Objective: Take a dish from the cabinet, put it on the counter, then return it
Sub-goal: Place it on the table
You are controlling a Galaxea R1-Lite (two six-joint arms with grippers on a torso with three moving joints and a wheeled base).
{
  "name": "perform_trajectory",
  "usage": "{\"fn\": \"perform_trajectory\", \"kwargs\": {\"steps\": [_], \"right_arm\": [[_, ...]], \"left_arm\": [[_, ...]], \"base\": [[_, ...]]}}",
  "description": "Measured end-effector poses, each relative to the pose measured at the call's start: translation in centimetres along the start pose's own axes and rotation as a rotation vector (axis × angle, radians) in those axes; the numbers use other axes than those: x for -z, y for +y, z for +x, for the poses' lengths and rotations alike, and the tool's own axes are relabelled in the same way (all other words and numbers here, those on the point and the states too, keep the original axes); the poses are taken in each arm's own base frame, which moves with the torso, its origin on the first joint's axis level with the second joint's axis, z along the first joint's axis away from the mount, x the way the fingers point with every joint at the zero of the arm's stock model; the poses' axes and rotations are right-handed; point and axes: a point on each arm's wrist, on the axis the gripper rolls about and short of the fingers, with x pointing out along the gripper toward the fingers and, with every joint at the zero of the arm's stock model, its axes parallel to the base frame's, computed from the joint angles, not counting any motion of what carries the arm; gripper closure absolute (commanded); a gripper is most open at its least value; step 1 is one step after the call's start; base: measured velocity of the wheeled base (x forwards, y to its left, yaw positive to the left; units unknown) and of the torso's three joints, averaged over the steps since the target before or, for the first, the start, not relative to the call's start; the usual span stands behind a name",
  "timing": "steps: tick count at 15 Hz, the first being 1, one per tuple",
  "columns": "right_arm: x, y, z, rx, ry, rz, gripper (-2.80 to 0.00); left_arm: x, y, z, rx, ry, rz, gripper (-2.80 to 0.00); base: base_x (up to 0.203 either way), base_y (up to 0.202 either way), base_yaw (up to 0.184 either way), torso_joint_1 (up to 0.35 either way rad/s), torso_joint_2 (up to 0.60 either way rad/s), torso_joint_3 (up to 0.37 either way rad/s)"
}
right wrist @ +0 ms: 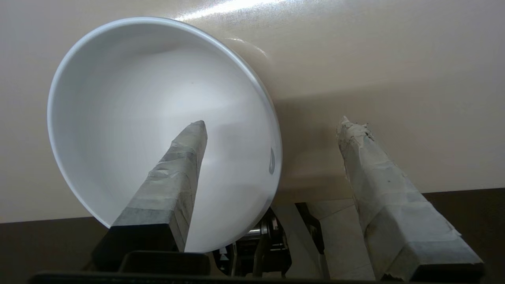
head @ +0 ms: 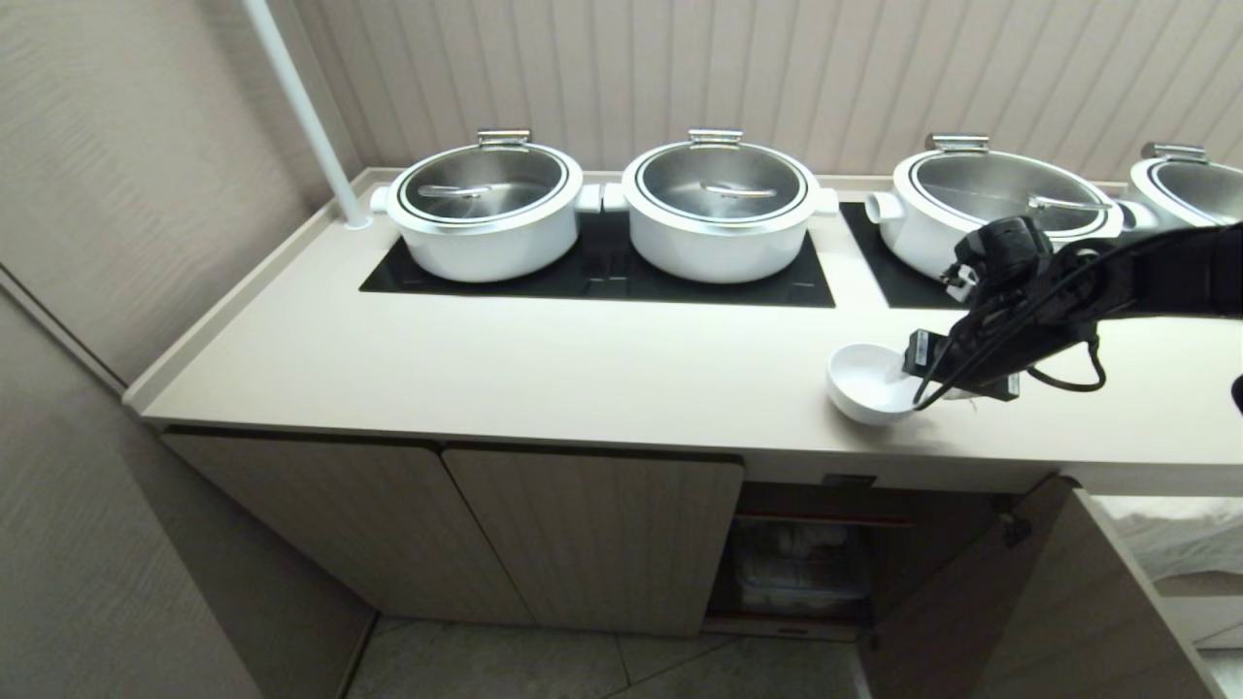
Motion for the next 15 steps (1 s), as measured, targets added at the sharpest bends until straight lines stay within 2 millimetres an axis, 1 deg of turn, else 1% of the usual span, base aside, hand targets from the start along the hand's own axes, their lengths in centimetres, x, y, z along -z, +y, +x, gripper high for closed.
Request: {"fn": "perform_trajectory", "kwargs": {"steps": [6,9,11,15], "right_arm": [[-0.1,0.1,-0.2,-0.002,-0.01,-0.007,-2.8],[-0.2,0.2,-0.6,-0.006,-0.023,-0.054,-2.8],[-0.6,0.3,-0.9,-0.019,-0.076,-0.105,-2.8],[-0.8,0.3,-2.0,-0.008,-0.154,-0.181,-2.8]], "left_arm": [[0.0,0.0,0.0,0.001,0.0,0.0,0.0],[0.0,0.0,0.0,0.0,0.0,0.0,0.0],[0.0,0.0,0.0,0.0,0.0,0.0,0.0],[0.0,0.0,0.0,0.0,0.0,0.0,0.0]], "base": [[0.0,0.0,0.0,0.0,0.0,0.0],[0.0,0.0,0.0,0.0,0.0,0.0],[0.0,0.0,0.0,0.0,0.0,0.0],[0.0,0.0,0.0,0.0,0.0,0.0]]}}
